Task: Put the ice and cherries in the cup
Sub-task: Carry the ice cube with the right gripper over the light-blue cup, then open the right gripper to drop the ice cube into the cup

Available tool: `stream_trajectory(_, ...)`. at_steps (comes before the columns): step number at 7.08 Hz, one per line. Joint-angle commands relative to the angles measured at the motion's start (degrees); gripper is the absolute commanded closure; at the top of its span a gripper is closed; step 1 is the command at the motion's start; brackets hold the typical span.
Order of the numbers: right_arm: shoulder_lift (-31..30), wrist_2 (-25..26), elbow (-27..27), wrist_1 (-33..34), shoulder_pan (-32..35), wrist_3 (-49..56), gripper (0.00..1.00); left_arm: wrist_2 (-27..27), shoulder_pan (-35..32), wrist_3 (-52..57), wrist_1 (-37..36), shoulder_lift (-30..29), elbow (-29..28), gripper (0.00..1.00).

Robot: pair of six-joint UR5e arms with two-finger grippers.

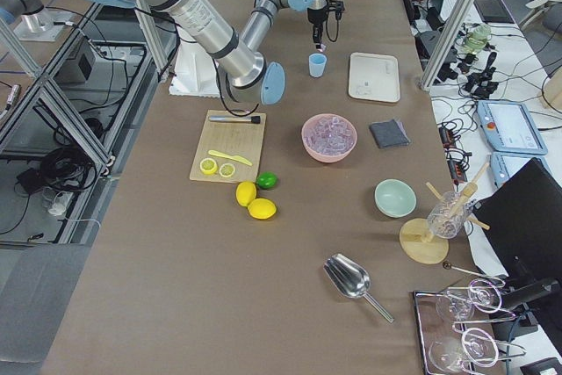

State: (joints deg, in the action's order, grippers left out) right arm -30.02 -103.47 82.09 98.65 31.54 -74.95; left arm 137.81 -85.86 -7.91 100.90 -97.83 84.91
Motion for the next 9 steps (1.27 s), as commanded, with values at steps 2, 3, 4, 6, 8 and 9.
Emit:
stream_trajectory(2,-0.82,-0.15,0.96,-0.65,-0.08,0.59,0.01,0.0,-0.01,0.0,0.0,0.09,0.0,0.02)
stream_trajectory(3,-4.92,-0.76,5.23,-0.13,1.14,2.34,0.01,0.0,-0.01,0.0,0.0,0.09,0.08,0.02)
stream_trajectory(4,-13.66,-1.2,13.89,-0.12,3.24,7.92,0.01,0.0,-0.01,0.0,0.0,0.09,0.08,0.02)
stream_trajectory(6,-27.94,-8.73,23.01,-0.56,12.36,22.49,0.02,0.09,-0.01,0.0,0.09,0.09,0.17,0.02)
stream_trajectory(8,-39.2,-8.76,24.52,-6.16,16.43,35.88,0.02,0.18,-0.01,0.0,0.09,0.44,0.26,0.02)
stream_trajectory(9,-41.24,-8.68,23.39,-8.62,16.88,37.23,0.05,0.18,-0.1,0.0,0.61,0.44,0.26,0.02)
